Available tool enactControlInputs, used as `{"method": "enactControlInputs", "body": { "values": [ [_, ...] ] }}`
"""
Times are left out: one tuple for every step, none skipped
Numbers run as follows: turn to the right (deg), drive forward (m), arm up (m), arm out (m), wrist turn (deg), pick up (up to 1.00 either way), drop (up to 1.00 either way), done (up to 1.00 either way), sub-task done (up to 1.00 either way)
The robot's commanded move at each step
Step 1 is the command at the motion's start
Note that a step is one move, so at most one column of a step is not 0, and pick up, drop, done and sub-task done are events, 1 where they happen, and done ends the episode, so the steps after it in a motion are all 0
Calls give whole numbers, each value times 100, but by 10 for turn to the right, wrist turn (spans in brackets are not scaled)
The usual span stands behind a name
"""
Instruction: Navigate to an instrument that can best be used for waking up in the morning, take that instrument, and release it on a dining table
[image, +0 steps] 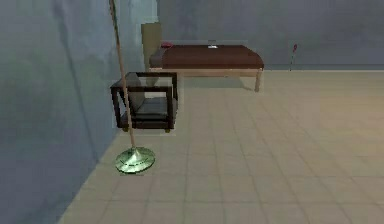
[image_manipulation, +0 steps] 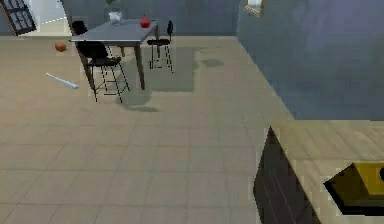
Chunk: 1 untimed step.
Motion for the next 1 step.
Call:
{"method": "enactControlInputs", "body": {
  "values": [
    [450, 0, 0, 0, 0, 0, 0, 0, 0]
  ]
}}
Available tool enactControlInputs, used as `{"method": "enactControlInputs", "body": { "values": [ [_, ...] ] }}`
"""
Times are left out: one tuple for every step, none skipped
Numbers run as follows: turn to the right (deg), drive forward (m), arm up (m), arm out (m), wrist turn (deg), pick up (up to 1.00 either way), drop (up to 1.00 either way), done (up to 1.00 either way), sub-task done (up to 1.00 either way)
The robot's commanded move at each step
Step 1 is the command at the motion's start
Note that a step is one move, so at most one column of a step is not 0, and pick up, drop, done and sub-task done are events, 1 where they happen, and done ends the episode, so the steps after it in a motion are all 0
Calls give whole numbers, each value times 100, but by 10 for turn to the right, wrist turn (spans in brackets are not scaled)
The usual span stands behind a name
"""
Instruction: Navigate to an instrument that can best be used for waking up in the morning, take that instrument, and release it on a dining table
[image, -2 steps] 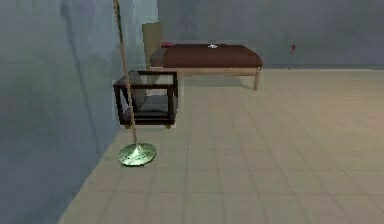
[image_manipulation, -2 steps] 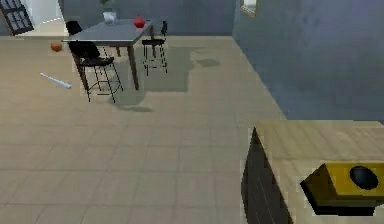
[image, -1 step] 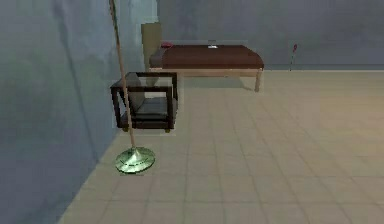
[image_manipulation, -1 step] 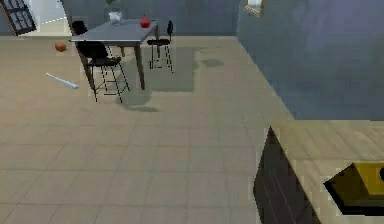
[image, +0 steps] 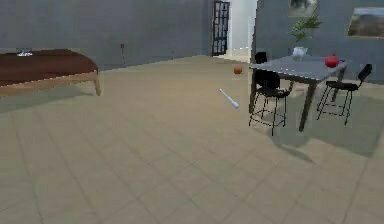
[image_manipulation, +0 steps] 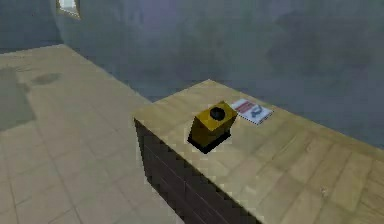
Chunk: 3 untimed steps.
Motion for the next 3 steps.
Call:
{"method": "enactControlInputs", "body": {
  "values": [
    [450, 0, 0, 0, 0, 0, 0, 0, 0],
    [0, 30, 0, 0, 0, 0, 0, 0, 0],
    [-120, 0, 0, 0, 0, 0, 0, 0, 0]
  ]
}}
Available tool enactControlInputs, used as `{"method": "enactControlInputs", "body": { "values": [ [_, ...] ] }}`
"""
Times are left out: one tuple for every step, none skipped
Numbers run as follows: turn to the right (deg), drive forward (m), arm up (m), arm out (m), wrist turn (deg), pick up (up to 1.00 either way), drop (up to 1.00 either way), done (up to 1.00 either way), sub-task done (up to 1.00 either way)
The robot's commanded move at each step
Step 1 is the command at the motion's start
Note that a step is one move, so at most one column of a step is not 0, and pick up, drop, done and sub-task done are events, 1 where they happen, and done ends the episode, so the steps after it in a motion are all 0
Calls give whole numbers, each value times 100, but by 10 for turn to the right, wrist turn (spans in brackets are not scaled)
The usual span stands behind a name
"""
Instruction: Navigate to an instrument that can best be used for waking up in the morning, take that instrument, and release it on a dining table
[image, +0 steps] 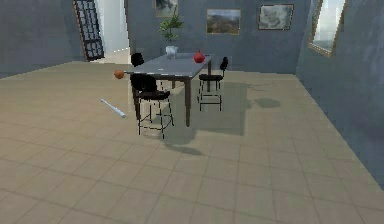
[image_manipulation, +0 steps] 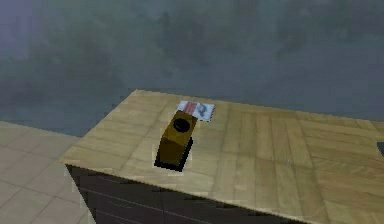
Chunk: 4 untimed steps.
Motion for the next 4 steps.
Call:
{"method": "enactControlInputs", "body": {
  "values": [
    [0, 0, 50, 0, 0, 0, 0, 0, 0],
    [0, 0, 32, 0, 0, 0, 0, 0, 0],
    [0, 0, 0, 30, 0, 0, 0, 0, 0],
    [0, 0, 0, 0, 450, 0, 0, 0, 0]
  ]
}}
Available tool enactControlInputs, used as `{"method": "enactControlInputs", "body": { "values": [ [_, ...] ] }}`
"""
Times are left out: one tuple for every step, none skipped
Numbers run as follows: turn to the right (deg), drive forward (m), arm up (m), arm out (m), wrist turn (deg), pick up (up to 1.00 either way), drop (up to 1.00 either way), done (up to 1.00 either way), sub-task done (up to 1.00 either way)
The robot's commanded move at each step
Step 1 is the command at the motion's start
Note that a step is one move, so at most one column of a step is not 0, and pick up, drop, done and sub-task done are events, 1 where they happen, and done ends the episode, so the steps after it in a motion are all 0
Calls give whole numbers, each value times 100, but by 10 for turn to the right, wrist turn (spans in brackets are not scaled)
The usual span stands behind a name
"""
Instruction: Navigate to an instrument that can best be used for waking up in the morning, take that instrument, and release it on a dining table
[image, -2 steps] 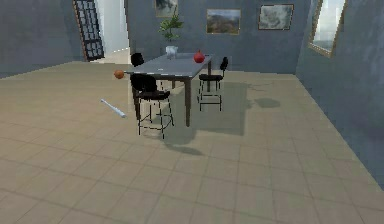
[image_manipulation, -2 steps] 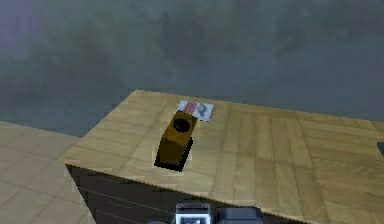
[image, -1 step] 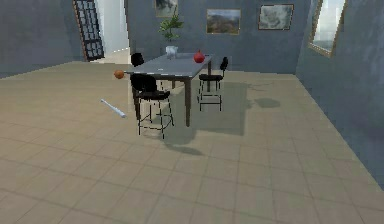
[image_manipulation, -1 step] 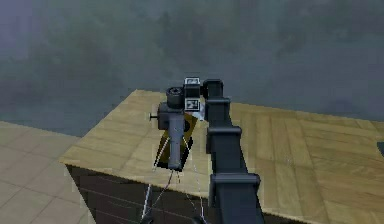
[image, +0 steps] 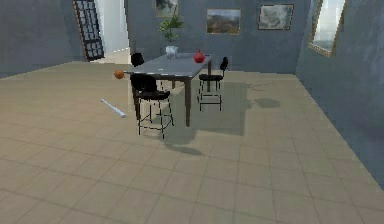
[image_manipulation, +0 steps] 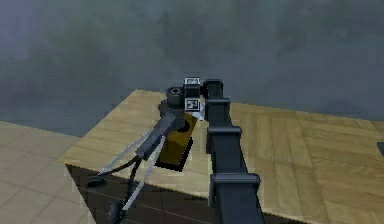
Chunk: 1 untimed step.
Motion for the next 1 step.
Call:
{"method": "enactControlInputs", "body": {
  "values": [
    [0, 0, 0, 0, 450, 0, 0, 0, 0]
  ]
}}
